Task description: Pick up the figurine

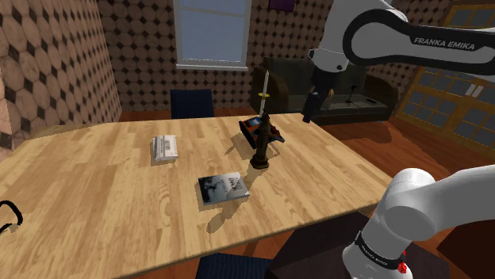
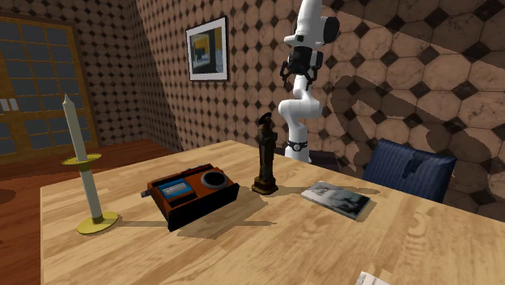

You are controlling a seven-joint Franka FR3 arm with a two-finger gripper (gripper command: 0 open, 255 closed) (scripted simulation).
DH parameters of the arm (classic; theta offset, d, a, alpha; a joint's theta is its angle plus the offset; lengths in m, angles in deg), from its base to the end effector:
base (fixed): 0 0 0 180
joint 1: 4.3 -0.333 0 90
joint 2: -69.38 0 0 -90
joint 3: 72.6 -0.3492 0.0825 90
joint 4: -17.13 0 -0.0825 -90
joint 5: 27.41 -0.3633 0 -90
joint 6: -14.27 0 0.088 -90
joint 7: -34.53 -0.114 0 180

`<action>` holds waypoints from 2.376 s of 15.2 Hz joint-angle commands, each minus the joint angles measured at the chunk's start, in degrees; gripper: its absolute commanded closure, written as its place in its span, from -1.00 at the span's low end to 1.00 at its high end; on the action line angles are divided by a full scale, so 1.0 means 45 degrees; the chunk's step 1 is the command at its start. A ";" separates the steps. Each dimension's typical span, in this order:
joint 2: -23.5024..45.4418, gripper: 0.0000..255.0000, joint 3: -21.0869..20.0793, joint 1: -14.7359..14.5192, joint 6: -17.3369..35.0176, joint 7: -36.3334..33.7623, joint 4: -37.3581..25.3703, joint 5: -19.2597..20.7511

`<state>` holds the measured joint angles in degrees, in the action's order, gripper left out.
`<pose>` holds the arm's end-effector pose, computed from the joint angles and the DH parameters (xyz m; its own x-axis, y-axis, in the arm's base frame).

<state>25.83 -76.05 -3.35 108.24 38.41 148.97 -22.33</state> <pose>0.2788 0.0104 0.6318 0.9906 0.1041 0.0885 0.0915 -0.9865 0.1360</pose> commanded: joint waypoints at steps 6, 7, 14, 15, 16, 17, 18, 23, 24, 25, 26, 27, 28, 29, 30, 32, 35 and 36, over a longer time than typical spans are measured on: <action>0.1282 -1.00 0.0034 0.0465 0.2654 -0.1069 0.0637 -0.0032; 0.1587 -1.00 0.0042 0.0559 0.3175 -0.1281 0.0705 -0.0028; 0.4079 -1.00 0.0098 0.1231 0.6627 -0.2762 0.0636 0.0087; 0.4475 -1.00 0.0107 0.1328 0.7083 -0.2975 0.0549 0.0115; 0.4877 -1.00 0.0115 0.1426 0.7527 -0.3188 0.0444 0.0146; 0.5285 -1.00 0.0126 0.1521 0.7958 -0.3402 0.0321 0.0181; 0.5699 -1.00 0.0139 0.1616 0.8377 -0.3618 0.0180 0.0219; 0.6252 -1.00 0.0140 0.1711 0.9403 -0.3892 0.0543 0.0336; 0.6316 -1.00 0.0136 0.1719 0.9581 -0.3919 0.0658 0.0359; 0.6383 -1.00 0.0131 0.1727 0.9760 -0.3948 0.0770 0.0384; 0.6453 -1.00 0.0127 0.1736 0.9939 -0.3978 0.0880 0.0410; 0.6495 -1.00 0.0124 0.1741 1.0042 -0.3995 0.0942 0.0425; 0.6493 -1.00 0.0125 0.1741 1.0042 -0.3995 0.0944 0.0424; 0.6486 1.00 0.0116 0.1736 1.0020 -0.4006 0.0930 0.0426; 0.6485 1.00 0.0116 0.1736 1.0016 -0.4005 0.0928 0.0425; 0.6478 1.00 0.0118 0.1736 1.0014 -0.4001 0.0932 0.0423; 0.6479 1.00 0.0120 0.1738 1.0016 -0.3998 0.0932 0.0424; 0.6480 1.00 0.0118 0.1737 1.0019 -0.4002 0.0936 0.0425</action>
<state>54.94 -75.54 4.44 153.38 20.39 153.13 -20.45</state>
